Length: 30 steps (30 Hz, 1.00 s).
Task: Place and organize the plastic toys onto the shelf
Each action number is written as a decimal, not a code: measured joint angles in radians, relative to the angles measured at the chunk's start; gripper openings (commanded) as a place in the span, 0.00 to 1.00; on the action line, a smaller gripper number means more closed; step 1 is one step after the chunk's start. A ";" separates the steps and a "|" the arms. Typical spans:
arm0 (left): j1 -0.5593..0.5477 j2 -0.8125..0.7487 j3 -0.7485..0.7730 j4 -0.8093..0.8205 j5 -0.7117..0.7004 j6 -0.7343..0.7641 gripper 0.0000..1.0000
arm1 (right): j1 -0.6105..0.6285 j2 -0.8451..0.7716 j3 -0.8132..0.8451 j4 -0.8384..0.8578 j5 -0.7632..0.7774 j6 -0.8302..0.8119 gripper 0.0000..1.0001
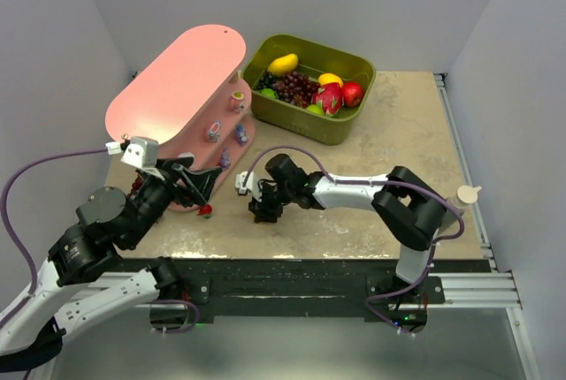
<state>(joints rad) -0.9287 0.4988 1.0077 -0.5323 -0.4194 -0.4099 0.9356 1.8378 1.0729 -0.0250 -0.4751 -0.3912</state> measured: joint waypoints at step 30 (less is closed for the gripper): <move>0.000 -0.018 0.000 -0.039 -0.146 -0.029 0.84 | 0.201 -0.245 -0.235 0.361 0.555 0.619 0.71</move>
<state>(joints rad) -0.9287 0.4805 1.0077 -0.5709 -0.5659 -0.4389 1.1362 1.5932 0.8383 0.3359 0.0803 0.2279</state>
